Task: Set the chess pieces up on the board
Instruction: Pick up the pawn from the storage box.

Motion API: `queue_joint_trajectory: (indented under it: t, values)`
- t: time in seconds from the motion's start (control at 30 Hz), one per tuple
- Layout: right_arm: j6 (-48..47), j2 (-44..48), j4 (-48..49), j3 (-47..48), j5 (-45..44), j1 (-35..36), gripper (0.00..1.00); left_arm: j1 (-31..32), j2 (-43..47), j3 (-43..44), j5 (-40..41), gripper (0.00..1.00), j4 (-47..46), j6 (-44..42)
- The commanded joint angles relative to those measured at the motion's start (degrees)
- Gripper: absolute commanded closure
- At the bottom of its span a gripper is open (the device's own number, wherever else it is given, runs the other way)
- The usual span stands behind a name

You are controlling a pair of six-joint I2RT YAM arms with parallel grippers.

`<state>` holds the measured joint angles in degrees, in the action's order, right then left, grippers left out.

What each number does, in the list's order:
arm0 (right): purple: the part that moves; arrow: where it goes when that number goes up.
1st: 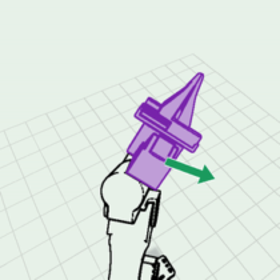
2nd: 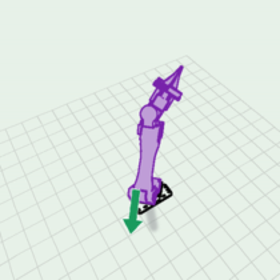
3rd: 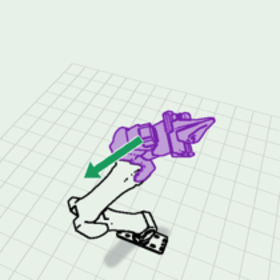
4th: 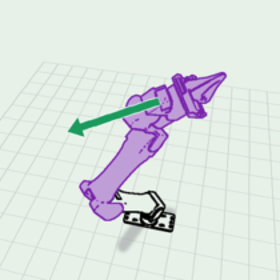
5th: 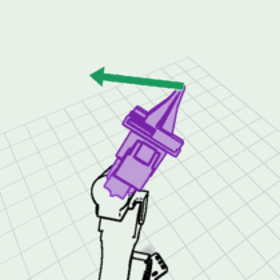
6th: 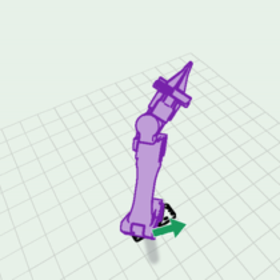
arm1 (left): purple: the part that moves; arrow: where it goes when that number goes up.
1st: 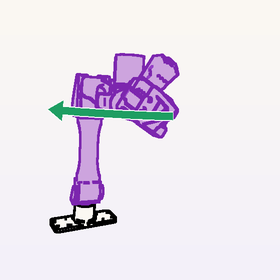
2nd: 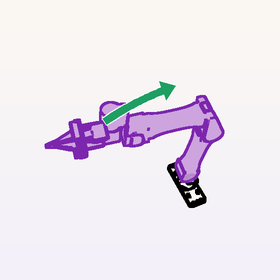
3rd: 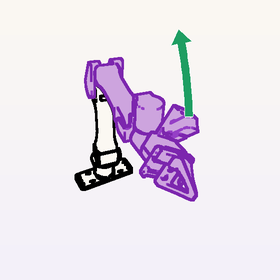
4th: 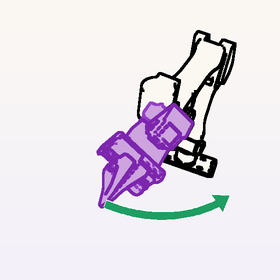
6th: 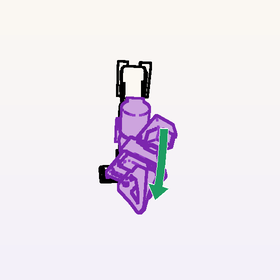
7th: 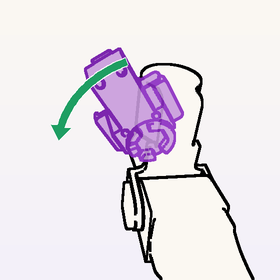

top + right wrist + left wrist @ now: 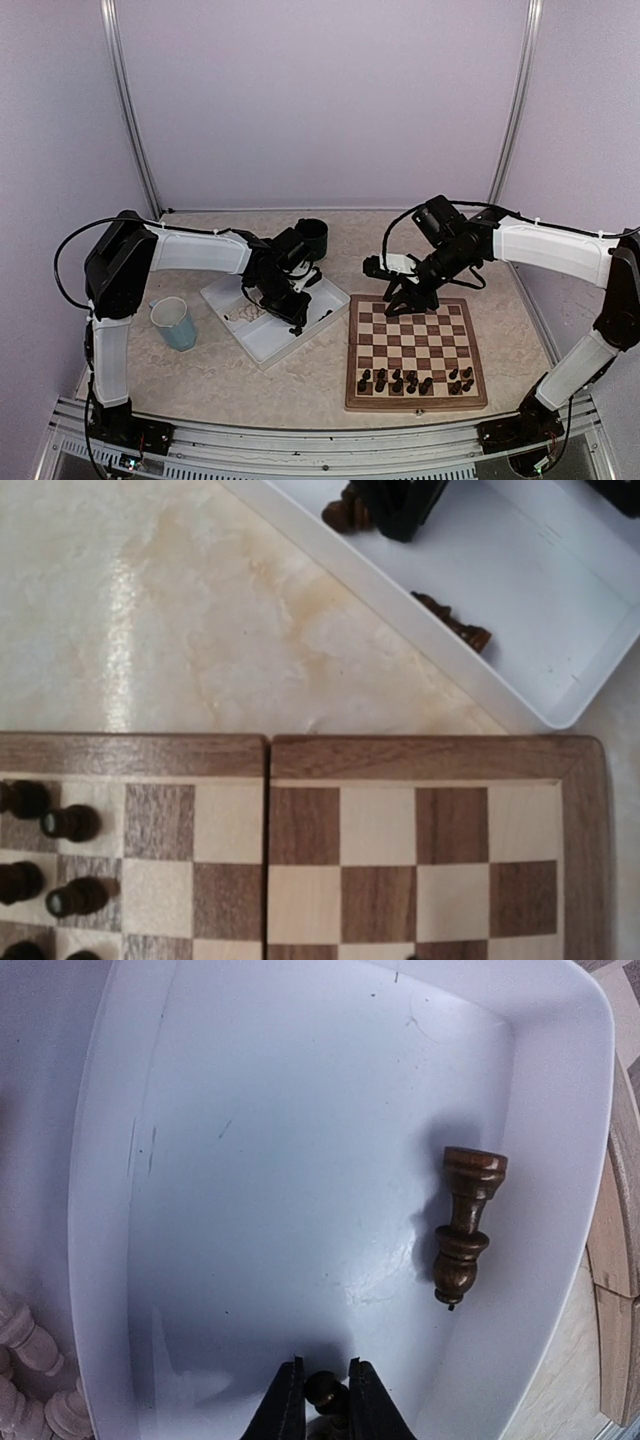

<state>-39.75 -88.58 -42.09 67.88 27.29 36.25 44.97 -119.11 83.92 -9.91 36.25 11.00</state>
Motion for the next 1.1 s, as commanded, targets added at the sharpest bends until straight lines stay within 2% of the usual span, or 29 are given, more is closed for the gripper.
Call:
queue_joint_trajectory:
  t: [0.0, 0.1, 0.2, 0.47, 0.7, 1.07]
  values:
    - [0.3, -1.0, -0.3, 1.5, 1.2, -0.5, 0.64, -0.6, 1.8, -1.5, 2.8, 0.75, -0.2, 1.2]
    - [0.4, -1.3, -0.4, 1.8, 1.6, -0.5, 0.64, -1.0, 5.1, -3.2, 4.2, 0.64, -2.1, 1.3]
    - [0.4, -1.6, -0.5, 2.1, 1.8, -0.5, 0.64, -2.1, 7.9, -5.2, 3.6, 0.6, -3.4, 2.0]
    - [0.4, -2.4, -0.6, 2.3, 2.2, -0.5, 0.64, -1.0, 10.1, -8.6, 2.5, 0.58, -3.4, 6.0]
    - [0.3, -2.8, -0.8, 2.5, 2.9, -0.5, 0.64, 1.0, 7.2, -7.9, 1.6, 0.57, -2.8, 7.8]
    - [0.3, -2.5, -0.7, 2.0, 3.2, -0.5, 0.64, 2.4, 3.3, -7.5, 4.7, 0.58, 0.8, 7.7]
